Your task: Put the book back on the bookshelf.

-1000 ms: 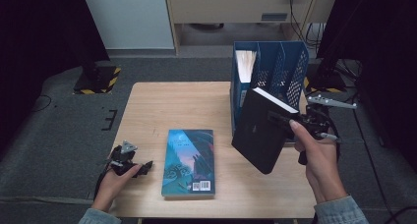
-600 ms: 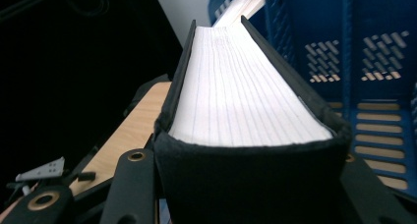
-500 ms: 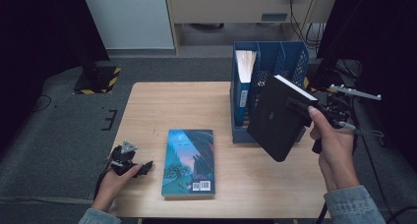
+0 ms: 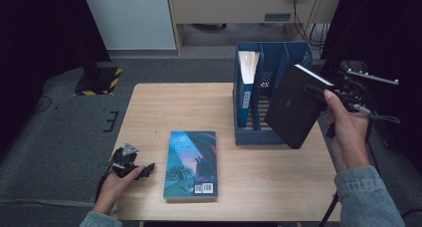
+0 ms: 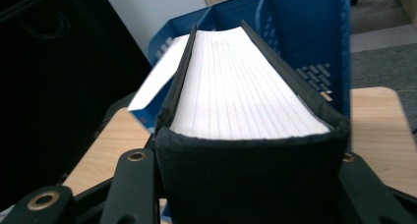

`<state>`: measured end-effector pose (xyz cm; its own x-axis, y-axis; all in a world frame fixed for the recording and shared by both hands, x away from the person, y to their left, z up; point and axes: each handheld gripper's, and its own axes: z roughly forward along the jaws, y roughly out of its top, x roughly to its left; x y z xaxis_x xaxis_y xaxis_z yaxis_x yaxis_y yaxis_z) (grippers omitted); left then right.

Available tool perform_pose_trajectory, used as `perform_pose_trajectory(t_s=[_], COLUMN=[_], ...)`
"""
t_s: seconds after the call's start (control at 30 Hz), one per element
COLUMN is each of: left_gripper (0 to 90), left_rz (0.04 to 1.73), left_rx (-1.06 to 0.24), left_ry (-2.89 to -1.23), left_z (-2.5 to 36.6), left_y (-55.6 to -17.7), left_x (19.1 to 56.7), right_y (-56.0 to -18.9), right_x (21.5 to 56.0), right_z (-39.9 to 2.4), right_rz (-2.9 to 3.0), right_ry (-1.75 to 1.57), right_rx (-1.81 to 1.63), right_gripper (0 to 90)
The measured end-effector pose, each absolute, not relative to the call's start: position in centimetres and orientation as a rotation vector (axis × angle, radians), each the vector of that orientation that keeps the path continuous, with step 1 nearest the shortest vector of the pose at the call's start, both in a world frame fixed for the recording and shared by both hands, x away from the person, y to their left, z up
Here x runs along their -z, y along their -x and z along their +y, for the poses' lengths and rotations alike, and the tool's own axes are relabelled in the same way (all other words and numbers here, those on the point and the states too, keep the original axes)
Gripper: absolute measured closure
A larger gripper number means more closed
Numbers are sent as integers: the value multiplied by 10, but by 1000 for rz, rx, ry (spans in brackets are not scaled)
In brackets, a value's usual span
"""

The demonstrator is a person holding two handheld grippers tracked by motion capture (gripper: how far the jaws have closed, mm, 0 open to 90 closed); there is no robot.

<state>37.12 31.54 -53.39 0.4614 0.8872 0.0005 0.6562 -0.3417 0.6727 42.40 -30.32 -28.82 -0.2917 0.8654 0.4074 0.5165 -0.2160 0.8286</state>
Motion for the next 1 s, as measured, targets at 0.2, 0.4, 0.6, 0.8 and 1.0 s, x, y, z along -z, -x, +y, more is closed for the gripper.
perform_pose_trajectory(t_s=[0.2, 0.4, 0.6, 0.8, 1.0], left_gripper=[0, 0, 0, 0, 0], left_rz=[1279, 1274, 1274, 1275, 1274], left_rx=[-495, -495, -496, -497, -497], left_ry=[-2107, -2116, -2117, -2117, -2114], left_z=[315, 316, 316, 316, 315], left_y=[-371, -372, -371, -371, -372], left_x=[534, 534, 534, 534, 534], right_y=[-440, -448, -456, -460, -466], right_x=[286, 281, 280, 283, 288], right_z=[-316, -325, -333, -337, -340], right_rz=[1696, 1673, 1666, 1639, 1607], right_ry=[-1636, -1644, -1649, -1654, -1667], right_rx=[-1473, -1452, -1413, -1376, -1346], right_gripper=[525, 525, 525, 525, 525])
